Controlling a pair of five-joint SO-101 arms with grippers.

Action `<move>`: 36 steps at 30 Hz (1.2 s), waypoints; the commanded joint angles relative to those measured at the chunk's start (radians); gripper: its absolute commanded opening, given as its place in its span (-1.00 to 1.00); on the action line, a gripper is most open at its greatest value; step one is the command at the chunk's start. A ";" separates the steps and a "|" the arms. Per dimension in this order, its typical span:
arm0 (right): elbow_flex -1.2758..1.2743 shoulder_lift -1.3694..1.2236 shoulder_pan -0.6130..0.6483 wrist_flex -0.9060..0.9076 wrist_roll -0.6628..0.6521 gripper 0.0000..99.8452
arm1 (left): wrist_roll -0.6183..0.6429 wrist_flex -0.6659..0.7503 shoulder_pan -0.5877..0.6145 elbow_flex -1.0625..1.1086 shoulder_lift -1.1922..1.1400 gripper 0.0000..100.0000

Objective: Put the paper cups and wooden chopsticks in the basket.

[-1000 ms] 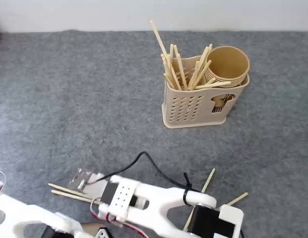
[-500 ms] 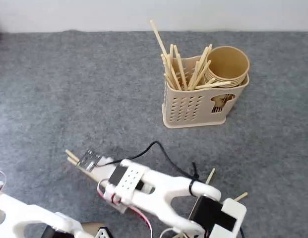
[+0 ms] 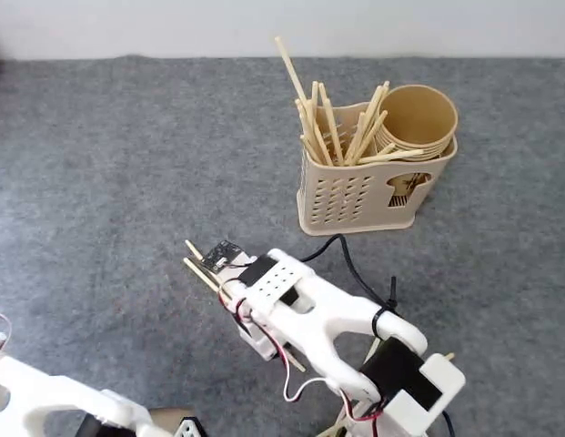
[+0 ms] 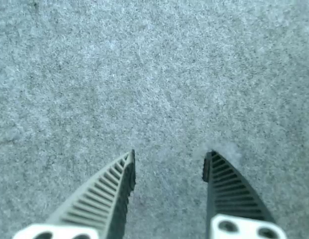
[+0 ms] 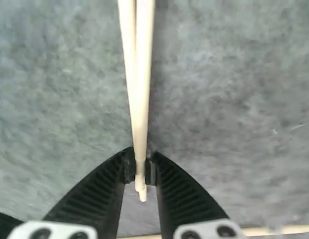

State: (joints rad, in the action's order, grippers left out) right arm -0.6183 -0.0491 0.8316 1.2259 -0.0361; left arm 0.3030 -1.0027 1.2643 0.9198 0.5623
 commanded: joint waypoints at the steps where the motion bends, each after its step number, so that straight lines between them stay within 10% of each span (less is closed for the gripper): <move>1: 0.002 0.091 -0.025 0.019 -0.049 -0.98 | -0.008 0.017 0.005 -0.008 0.021 -0.57; 9: 0.006 0.278 -0.025 -0.114 -0.311 -0.73 | -0.008 0.017 0.005 -0.007 0.021 -0.57; 18: 0.089 0.174 -0.022 -0.202 -0.181 -0.26 | -0.008 0.017 0.005 -0.005 0.021 -0.57; 36: 0.606 -0.332 0.102 -0.222 -0.104 -0.26 | -0.008 0.017 0.005 -0.005 0.021 -0.57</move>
State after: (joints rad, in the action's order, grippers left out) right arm -0.0997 -0.3759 0.9175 1.0157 -0.1527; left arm 0.3030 -1.0012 1.2643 0.9198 0.5623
